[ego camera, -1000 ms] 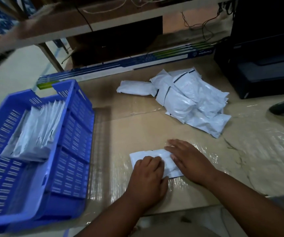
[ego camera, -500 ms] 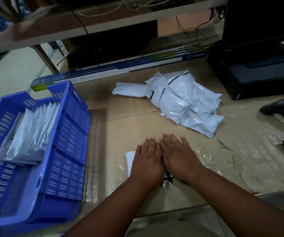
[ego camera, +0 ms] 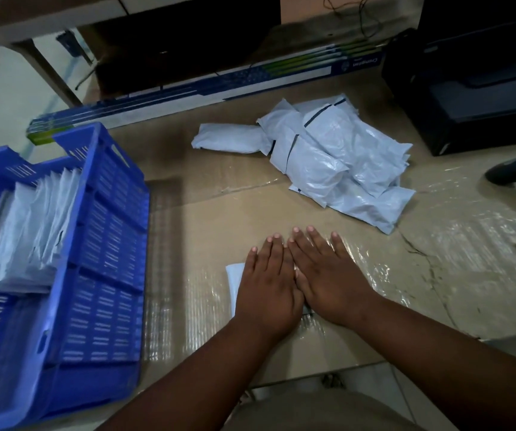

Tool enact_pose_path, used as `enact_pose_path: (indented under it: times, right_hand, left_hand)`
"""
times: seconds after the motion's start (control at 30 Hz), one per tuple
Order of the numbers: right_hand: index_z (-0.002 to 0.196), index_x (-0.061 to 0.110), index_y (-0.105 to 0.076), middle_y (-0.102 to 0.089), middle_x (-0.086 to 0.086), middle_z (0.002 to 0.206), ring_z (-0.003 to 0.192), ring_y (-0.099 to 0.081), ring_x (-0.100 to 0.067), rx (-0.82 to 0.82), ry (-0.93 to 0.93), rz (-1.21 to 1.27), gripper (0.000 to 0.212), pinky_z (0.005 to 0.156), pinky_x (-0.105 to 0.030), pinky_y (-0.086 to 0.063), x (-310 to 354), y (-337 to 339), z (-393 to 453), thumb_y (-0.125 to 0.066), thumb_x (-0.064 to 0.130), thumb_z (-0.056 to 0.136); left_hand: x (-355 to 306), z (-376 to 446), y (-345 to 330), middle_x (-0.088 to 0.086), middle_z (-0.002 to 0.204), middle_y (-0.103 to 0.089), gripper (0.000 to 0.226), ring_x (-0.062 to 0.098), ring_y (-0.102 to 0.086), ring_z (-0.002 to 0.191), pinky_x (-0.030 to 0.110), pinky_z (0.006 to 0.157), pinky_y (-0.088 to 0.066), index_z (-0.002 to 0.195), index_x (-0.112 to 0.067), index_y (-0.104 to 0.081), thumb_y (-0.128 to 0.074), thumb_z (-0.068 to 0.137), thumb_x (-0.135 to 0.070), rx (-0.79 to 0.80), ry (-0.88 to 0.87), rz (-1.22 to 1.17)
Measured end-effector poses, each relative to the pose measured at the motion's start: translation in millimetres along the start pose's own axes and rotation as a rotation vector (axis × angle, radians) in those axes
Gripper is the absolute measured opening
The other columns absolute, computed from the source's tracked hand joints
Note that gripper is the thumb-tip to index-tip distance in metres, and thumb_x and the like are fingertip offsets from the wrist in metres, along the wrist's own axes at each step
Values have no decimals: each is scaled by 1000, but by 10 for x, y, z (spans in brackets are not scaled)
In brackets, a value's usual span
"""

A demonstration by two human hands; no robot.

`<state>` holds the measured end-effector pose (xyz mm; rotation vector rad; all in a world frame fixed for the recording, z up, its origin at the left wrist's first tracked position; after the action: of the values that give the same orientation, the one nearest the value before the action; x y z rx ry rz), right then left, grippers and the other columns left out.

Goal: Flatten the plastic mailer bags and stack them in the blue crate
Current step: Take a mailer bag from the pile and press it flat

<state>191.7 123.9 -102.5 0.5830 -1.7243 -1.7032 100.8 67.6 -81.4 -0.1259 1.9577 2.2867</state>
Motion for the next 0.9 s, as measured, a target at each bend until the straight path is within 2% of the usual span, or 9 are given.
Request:
enact_pose_path:
  times: [0.17, 0.3, 0.4, 0.53, 0.63, 0.77, 0.9]
  right_hand:
    - [167, 19, -24, -14, -2, 176, 162, -10, -26, 8, 3, -22, 63, 127, -60, -15, 8, 46, 10, -23, 43, 108]
    - [162, 17, -37, -30, -6, 171, 159, -26, -29, 6, 8, -59, 62, 124, -63, -23, 23, 128, -10, -29, 43, 107]
    - [158, 16, -45, -37, -8, 168, 157, -30, -31, -66, 27, -77, 62, 123, -64, -24, 91, 290, 9, -35, 44, 104]
    - [161, 16, -40, -32, -8, 170, 159, -26, -28, -93, 107, -67, 65, 126, -59, -18, 430, 452, 110, -38, 39, 100]
    - [162, 15, -39, -34, -7, 169, 159, -27, -25, -36, 140, -33, 66, 126, -53, -11, 630, 276, 134, -36, 36, 99]
    - [163, 14, -36, -29, -8, 172, 160, -23, -24, 1, 65, 0, 64, 125, -61, -22, 569, 113, 81, -32, 40, 104]
    - [164, 14, -32, -21, -9, 174, 161, -17, -26, 19, 69, -5, 66, 124, -63, -21, 570, 78, 72, -33, 42, 105]
  left_hand:
    - [13, 5, 3, 17, 169, -30, 65, 31, -19, 160, 54, 127, -19, 161, -4, -37, -40, 102, -33, 10, 7, -19]
    - [35, 7, 19, 17, 167, -34, 67, 33, -27, 157, 55, 125, -25, 158, -3, -40, -42, 100, -35, 48, -27, -6]
    - [61, -51, 162, 17, 166, -37, 66, 33, -31, 156, 54, 126, -26, 158, -4, -41, -42, 100, -35, 17, -37, 20]
    - [157, -177, 325, 17, 164, -41, 67, 33, -35, 155, 54, 124, -30, 158, -5, -43, -42, 97, -34, -39, -19, 52]
    - [313, -301, 217, 15, 166, -38, 71, 32, -32, 156, 54, 123, -31, 159, -6, -41, -43, 94, -36, 27, 7, 71]
    - [381, -389, 123, 16, 166, -38, 65, 32, -33, 155, 55, 123, -30, 157, -5, -43, -45, 98, -33, 30, 64, 76]
    - [410, -398, 100, 16, 169, -32, 70, 31, -26, 158, 56, 124, -27, 160, -5, -37, -45, 98, -35, 25, 71, 49]
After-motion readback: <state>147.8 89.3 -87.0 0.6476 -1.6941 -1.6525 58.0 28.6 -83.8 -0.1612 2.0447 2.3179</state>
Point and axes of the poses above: each hand's wrist, its own z-axis towards the middle knuckle, its own y-axis out of the back of the hand, x = y × z, the point moved 9 cm from there along z, towards the middle knuckle
